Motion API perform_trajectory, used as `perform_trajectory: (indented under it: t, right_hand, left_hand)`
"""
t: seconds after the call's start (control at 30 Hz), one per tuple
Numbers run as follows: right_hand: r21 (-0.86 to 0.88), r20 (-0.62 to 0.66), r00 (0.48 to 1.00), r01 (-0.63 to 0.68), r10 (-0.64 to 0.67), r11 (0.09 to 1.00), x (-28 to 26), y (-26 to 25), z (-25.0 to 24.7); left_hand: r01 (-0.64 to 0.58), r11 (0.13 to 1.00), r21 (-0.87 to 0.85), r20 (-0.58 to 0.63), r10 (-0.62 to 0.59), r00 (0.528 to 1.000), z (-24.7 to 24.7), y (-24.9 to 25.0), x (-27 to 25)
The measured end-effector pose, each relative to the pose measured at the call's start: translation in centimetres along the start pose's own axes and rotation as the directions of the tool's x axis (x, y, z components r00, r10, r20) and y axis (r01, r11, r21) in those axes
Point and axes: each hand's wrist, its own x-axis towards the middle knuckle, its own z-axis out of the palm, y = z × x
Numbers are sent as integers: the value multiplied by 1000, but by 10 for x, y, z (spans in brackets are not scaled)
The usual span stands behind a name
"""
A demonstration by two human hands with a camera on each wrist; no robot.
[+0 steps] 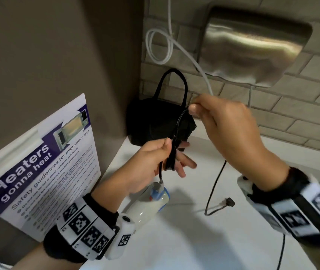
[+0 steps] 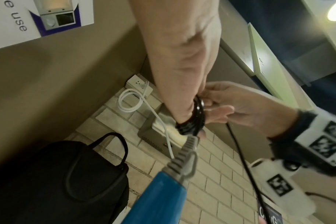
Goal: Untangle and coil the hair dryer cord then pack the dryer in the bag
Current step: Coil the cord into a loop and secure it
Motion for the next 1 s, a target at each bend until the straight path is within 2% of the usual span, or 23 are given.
perform_trajectory:
  t: [0.1,0.2,0.4,0.53,0.6,0.63,0.7,0.77,0.83,0.87,0.9,0.93,1.0]
  right_hand:
    - [54,108,994,-24,18,998,9,19,29]
    - [55,307,948,-107,85,993,-6,31,62]
    - [-20,615,771,-194,165,981,-81,15,100]
    - [-48,756,632,-207,171,977,-127,-13,86]
    - [-68,794,583,-200,174,977,-142,-25,72]
    - [-82,784,595,-181,175,980,-146,-31,65]
    - [-97,676,723,-101,140,990,-152,-41,52]
    - [-110,658,739,-94,143,989,-156,-51,39]
    - [-162,659,731,-94,178,982,-157,-57,27]
    - [-173,655,716,-168,240,971,-155,-59,16]
    - [-149,610,762,-159,218,976,-154,-62,1]
    - [-180,531,828,-98,180,979,-155,-60,-6]
    - [-245,444,886,-27,137,969,-144,-62,-22]
  left_hand:
    - [28,996,-79,88,-21,996,-1,4,-7]
    - [-9,994,-111,48,14,999,-1,3,-10]
    - [-147,964,-222,-216,98,972,-10,2,-5]
    - [-227,932,-282,-341,124,932,-20,-1,7]
    - [-252,916,-311,-387,119,914,-25,-1,13]
    - [-260,912,-316,-407,117,906,-28,-1,15]
    - [-269,915,-302,-443,115,889,-32,-1,20]
    - [-271,921,-280,-478,111,872,-36,-2,26]
    - [-270,925,-267,-505,105,857,-39,-3,29]
    - [-269,928,-257,-516,104,851,-40,-3,31]
    - [-265,934,-240,-524,105,846,-42,-4,32]
    - [-257,941,-219,-527,108,843,-42,-5,33]
    - [-231,956,-180,-521,107,847,-42,-7,34]
